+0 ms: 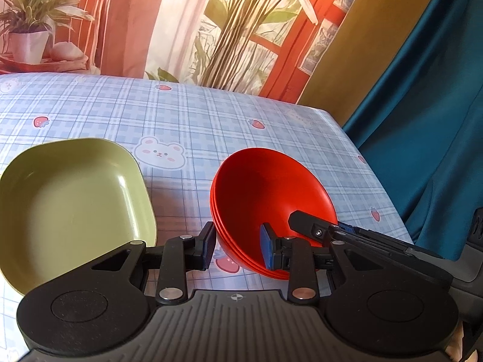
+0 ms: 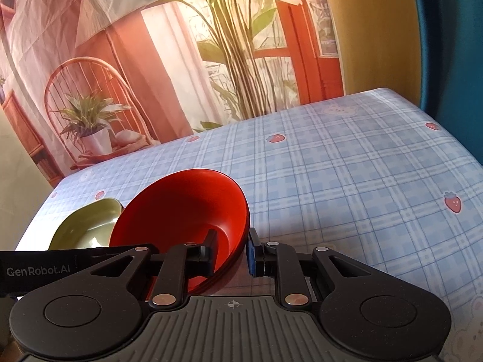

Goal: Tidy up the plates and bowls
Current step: 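Grip the rim of the nested red bowls with the left gripper and lift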

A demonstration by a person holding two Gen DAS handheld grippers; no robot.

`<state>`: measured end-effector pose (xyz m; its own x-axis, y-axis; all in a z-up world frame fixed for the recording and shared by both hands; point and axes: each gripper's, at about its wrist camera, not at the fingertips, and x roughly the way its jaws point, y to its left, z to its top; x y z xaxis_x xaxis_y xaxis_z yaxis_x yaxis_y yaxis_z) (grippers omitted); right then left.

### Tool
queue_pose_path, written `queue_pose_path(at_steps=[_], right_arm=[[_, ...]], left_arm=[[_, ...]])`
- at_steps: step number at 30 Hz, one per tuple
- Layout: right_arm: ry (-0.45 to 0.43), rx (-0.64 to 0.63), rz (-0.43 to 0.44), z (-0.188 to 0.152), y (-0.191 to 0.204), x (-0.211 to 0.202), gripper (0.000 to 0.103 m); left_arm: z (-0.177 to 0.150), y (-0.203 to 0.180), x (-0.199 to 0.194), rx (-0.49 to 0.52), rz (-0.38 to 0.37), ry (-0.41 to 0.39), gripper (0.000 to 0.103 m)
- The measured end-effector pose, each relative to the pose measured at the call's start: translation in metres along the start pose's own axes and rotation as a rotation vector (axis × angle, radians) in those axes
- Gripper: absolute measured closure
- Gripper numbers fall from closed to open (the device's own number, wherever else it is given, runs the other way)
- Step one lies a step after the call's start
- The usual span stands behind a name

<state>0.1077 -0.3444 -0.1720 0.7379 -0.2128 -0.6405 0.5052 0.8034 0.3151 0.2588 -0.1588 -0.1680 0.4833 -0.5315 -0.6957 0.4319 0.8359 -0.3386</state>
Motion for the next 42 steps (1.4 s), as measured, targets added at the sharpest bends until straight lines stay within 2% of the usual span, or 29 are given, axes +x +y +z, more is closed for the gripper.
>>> queue_pose_path(at_steps=[23, 42], right_arm=[[-0.051, -0.03, 0.002, 0.006, 0.02, -0.033, 0.085], [-0.039, -0.098, 0.04, 0.0, 0.07, -0.029, 0.085]], left_arm=[[-0.003, -0.002, -0.035, -0.013, -0.029, -0.061, 0.07], [-0.014, 0.032, -0.069, -0.096, -0.003, -0.11, 0.07]])
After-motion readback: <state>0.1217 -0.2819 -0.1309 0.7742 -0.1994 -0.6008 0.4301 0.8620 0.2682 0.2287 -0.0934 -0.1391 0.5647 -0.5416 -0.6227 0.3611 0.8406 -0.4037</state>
